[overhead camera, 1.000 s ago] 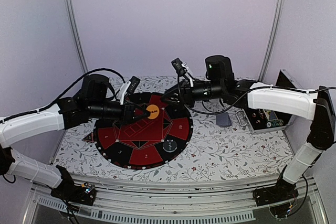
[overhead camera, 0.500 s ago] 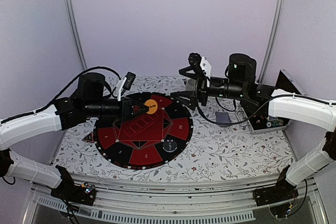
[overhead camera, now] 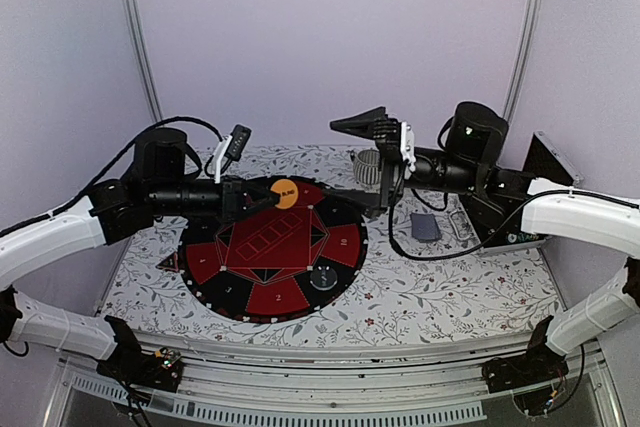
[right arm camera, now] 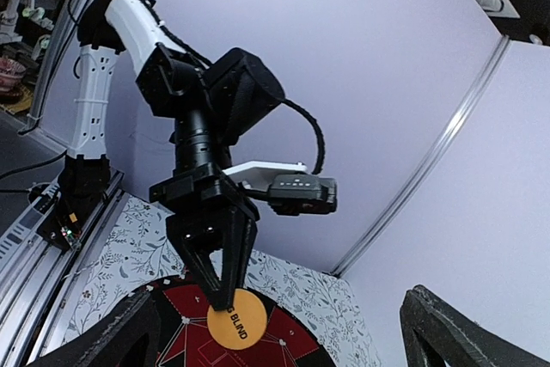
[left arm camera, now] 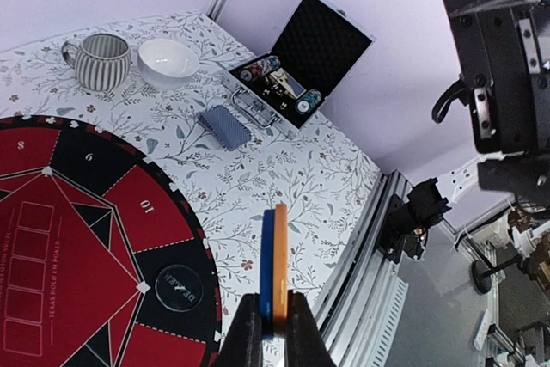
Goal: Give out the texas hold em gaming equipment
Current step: Pass from the left arm to the right
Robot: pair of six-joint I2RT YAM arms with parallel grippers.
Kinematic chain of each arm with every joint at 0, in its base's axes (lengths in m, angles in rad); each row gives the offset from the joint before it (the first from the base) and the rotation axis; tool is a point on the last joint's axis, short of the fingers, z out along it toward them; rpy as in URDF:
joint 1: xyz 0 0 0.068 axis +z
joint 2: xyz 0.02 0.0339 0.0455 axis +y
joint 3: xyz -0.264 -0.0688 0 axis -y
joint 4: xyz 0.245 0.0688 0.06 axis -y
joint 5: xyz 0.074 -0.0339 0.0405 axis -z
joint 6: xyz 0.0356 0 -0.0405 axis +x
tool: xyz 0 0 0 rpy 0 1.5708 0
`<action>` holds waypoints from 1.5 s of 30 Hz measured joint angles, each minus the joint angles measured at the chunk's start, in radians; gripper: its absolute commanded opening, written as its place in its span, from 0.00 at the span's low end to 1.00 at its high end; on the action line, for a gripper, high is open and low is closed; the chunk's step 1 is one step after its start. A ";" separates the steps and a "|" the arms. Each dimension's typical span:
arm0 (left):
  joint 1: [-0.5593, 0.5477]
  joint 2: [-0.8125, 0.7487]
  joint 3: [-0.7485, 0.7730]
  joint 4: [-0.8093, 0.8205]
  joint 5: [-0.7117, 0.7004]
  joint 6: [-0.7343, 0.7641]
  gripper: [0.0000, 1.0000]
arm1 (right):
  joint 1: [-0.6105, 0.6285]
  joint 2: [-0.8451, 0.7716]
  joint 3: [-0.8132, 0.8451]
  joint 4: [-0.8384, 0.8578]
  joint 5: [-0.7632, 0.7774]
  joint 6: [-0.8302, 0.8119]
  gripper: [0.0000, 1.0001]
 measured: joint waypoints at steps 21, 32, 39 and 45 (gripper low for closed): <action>-0.005 -0.008 0.005 -0.014 0.113 0.002 0.00 | 0.096 0.232 0.069 -0.117 0.132 -0.344 0.80; -0.008 0.019 0.005 -0.010 0.128 0.007 0.00 | 0.097 0.272 0.102 -0.150 0.157 -0.358 0.57; -0.008 0.027 0.005 -0.003 0.116 0.013 0.00 | 0.097 0.275 0.102 -0.161 0.177 -0.354 0.54; -0.007 0.064 0.005 0.001 0.111 0.012 0.00 | 0.099 0.279 0.091 -0.180 0.235 -0.340 0.54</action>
